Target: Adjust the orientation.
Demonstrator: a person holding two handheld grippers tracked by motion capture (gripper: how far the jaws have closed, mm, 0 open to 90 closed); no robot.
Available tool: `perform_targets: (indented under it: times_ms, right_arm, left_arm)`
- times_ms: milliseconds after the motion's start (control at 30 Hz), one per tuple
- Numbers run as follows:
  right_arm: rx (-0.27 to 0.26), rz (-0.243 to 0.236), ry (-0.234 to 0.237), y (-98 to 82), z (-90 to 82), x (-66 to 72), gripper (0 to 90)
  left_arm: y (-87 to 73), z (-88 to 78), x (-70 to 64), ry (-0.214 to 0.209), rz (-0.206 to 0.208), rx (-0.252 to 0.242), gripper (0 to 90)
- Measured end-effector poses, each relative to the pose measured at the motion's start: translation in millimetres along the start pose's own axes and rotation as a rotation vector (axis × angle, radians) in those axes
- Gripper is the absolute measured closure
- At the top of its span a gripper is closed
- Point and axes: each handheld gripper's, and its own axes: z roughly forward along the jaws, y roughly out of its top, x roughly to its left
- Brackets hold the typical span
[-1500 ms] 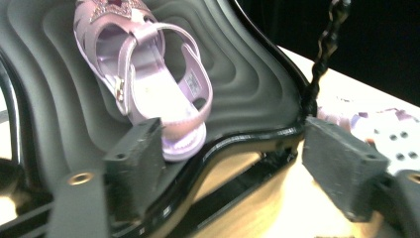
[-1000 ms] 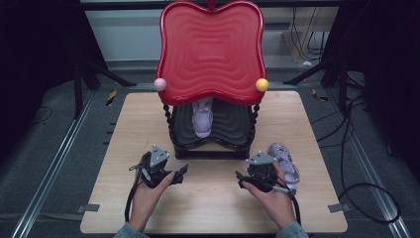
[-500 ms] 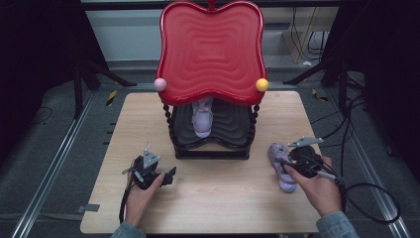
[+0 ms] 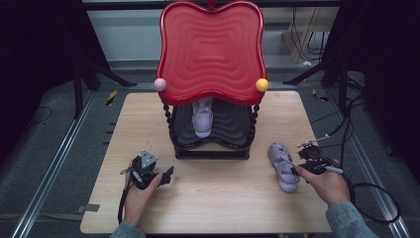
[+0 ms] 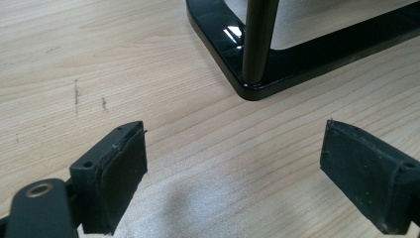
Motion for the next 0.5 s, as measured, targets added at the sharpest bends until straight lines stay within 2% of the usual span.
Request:
perform_targets:
  times_ms: [167,300,500]
  right_arm:
    - [0.052,0.012,0.01,0.7,11.0,-3.8,67.8]
    - [0.096,0.009,0.024,0.4,20.0,-6.3,73.7]
    - [0.096,-0.023,0.005,-1.0,20.3,-8.7,81.4]
  left_arm:
    - [-0.6,0.8,0.2,-0.001,0.003,0.006,10.2]
    - [-0.8,1.3,-0.7,-0.001,0.007,0.007,10.2]
    - [-1.4,2.8,-1.0,-0.002,0.01,0.013,10.2]
